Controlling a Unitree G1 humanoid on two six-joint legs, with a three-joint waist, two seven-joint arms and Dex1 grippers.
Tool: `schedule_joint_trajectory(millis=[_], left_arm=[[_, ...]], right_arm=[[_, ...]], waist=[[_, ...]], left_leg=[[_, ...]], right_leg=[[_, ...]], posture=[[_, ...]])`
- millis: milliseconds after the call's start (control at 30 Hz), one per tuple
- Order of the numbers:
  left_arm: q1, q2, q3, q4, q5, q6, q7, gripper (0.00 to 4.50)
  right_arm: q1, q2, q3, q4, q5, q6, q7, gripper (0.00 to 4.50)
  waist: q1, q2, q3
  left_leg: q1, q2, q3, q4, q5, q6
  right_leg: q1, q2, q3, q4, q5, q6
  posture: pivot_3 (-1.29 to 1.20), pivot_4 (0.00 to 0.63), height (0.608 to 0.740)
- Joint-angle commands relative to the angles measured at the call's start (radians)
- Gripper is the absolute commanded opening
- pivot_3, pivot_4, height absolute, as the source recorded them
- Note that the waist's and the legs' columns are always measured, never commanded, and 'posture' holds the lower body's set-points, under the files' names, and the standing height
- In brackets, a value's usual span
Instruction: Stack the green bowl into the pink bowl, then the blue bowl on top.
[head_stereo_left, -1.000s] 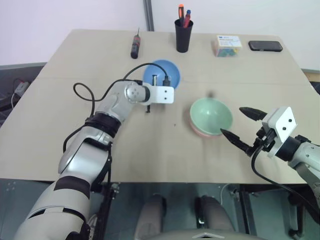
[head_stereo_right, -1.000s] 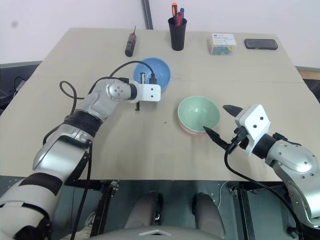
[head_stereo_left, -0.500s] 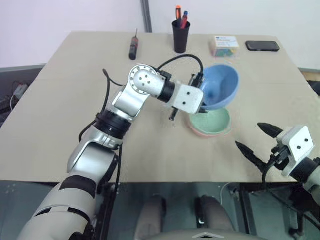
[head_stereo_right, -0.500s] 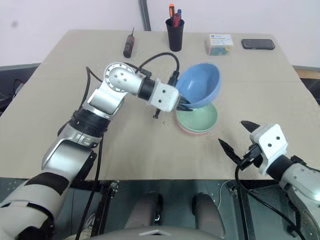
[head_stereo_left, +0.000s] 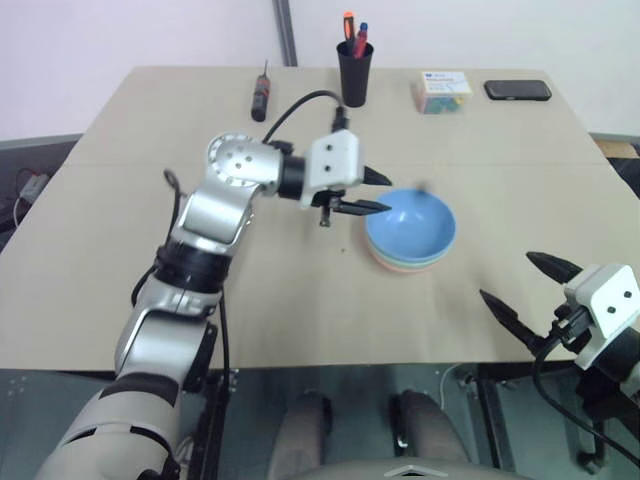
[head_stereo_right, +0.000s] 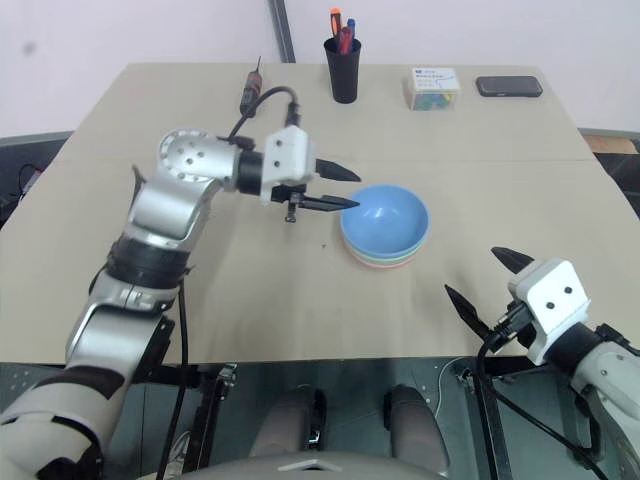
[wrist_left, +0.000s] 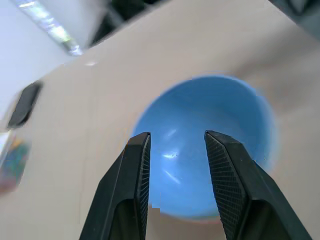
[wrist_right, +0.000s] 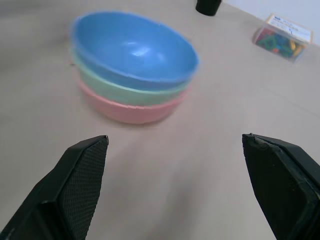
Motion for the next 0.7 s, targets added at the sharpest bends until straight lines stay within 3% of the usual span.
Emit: schedule_joint_trajectory(millis=[33, 67, 100, 167, 200, 300, 500, 700], left_arm=[[0.169, 0.026, 0.177, -0.170, -0.084, 0.162, 0.171, 1.82], [0.243, 0.052, 0.207, -0.215, -0.120, 0.227, 0.171, 1.82], [0.332, 0.079, 0.230, -0.262, -0.136, 0.262, 0.173, 2.38], [0.470, 0.107, 0.271, -0.341, -0.177, 0.306, 0.183, 2.90], [0.519, 0.108, 0.291, -0.376, -0.201, 0.325, 0.197, 3.48], [0.696, 0.122, 0.392, -0.463, -0.259, 0.350, 0.231, 4.48], [0.926, 0.196, 0.568, -0.589, -0.319, 0.380, 0.251, 4.48], [0.997, 0.274, 0.649, -0.583, -0.363, 0.381, 0.226, 4.48]], right_arm=[[-0.079, -0.048, 0.018, 0.096, 0.006, -0.030, 0.060, 4.50], [-0.110, -0.059, 0.022, 0.136, 0.022, -0.031, 0.084, 4.50], [-0.140, -0.073, 0.028, 0.178, 0.037, -0.032, 0.114, 4.50], [-0.177, -0.097, 0.034, 0.241, 0.057, -0.039, 0.167, 4.50], [-0.184, -0.108, 0.032, 0.266, 0.060, -0.046, 0.191, 4.50], [-0.189, -0.142, 0.009, 0.345, 0.037, -0.088, 0.244, 4.50], [-0.102, -0.196, -0.155, 0.418, 0.087, -0.086, 0.369, 4.50], [-0.046, -0.217, -0.256, 0.417, 0.120, -0.069, 0.421, 4.50]], waist=[[0.003, 0.000, 0.000], [-0.001, 0.000, 0.000], [-0.001, 0.000, 0.000], [0.000, 0.000, 0.000], [0.002, 0.001, 0.000], [0.015, 0.000, 0.000], [0.032, 0.000, 0.000], [0.029, 0.000, -0.001]], left_leg=[[0.000, 0.000, 0.000, 0.000, 0.000, 0.000], [0.000, 0.000, 0.000, 0.000, 0.000, 0.000], [0.001, 0.000, 0.000, 0.000, 0.000, 0.000], [0.001, 0.001, -0.001, 0.000, 0.000, 0.000], [0.001, 0.001, -0.001, -0.001, 0.000, 0.000], [0.000, 0.001, -0.001, -0.001, 0.000, 0.000], [0.001, 0.000, 0.001, -0.001, 0.000, 0.000], [0.004, 0.001, 0.002, -0.001, 0.000, 0.000]], right_leg=[[0.000, 0.000, 0.000, 0.000, 0.000, 0.000], [0.000, 0.000, 0.000, 0.000, 0.000, 0.000], [0.000, 0.000, 0.001, 0.000, 0.000, 0.000], [0.000, 0.000, 0.001, 0.000, 0.000, 0.000], [0.000, 0.000, 0.001, 0.000, 0.000, 0.000], [0.000, -0.001, -0.001, -0.002, 0.000, 0.000], [0.002, -0.002, -0.003, -0.002, 0.000, 0.000], [0.004, -0.002, -0.002, -0.002, 0.000, -0.001]], posture=[[0.00, 0.150, 0.740], [0.00, 0.150, 0.740], [0.00, 0.150, 0.740], [0.00, 0.150, 0.740], [0.00, 0.150, 0.740], [0.00, 0.150, 0.740], [0.00, 0.150, 0.740], [0.00, 0.150, 0.740]])
